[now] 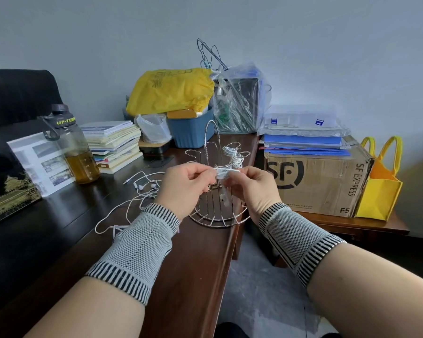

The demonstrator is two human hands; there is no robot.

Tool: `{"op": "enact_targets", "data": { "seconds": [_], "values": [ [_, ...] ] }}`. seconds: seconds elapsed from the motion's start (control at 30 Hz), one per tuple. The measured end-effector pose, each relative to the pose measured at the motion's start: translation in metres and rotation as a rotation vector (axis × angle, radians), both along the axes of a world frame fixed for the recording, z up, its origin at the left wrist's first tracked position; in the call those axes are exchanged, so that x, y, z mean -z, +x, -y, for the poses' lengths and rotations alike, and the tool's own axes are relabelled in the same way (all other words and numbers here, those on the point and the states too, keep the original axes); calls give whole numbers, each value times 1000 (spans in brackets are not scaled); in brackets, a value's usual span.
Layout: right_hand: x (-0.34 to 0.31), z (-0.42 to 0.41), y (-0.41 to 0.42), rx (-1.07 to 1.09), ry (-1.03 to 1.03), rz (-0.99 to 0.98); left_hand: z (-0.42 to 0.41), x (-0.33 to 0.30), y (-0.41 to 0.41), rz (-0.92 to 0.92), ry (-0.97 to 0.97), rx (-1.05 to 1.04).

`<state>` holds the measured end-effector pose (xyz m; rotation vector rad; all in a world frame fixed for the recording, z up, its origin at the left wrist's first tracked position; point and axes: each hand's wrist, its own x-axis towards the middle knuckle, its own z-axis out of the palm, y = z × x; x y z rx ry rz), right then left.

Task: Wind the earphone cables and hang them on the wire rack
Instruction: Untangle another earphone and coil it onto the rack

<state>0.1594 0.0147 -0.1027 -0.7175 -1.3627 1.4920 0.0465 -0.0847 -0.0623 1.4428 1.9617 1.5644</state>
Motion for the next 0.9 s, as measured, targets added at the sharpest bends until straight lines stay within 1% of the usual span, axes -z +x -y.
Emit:
{"op": "enact_targets", "data": {
  "seconds": [0.1,0.17,0.2,0.23,0.33,0.43,0.5,0.67,0.77,0.9],
  "values": [
    [-1,-1,-1,-38,-68,-38,-7,-8,7,31,39,10],
    [-3,0,-2,-59,-99,-50,-12,-14,10,29,66,-59],
    [-4,0,-3,-62,-106,-46,-15,-17,9,0,67,-125],
    [-4,0,-4,-61,-111,-38,-18,-20,9,-64,44,-197],
    [-7,-1,-5,-49,-139,-27,-21,-26,9,-331,-120,-363],
    [-10,-1,-7,-28,-148,2,-23,-24,7,-421,-243,-394],
    [-11,-1,-8,-15,-156,17,-25,-20,5,-394,-282,-376],
    [-14,-4,-12,35,-141,95,-25,-18,5,-231,-286,-327],
    [-16,-5,-13,55,-120,134,-24,-17,2,-267,-316,-313],
    [-19,-3,-14,48,-165,126,-21,-9,-1,-320,-383,-312]
  ]
}}
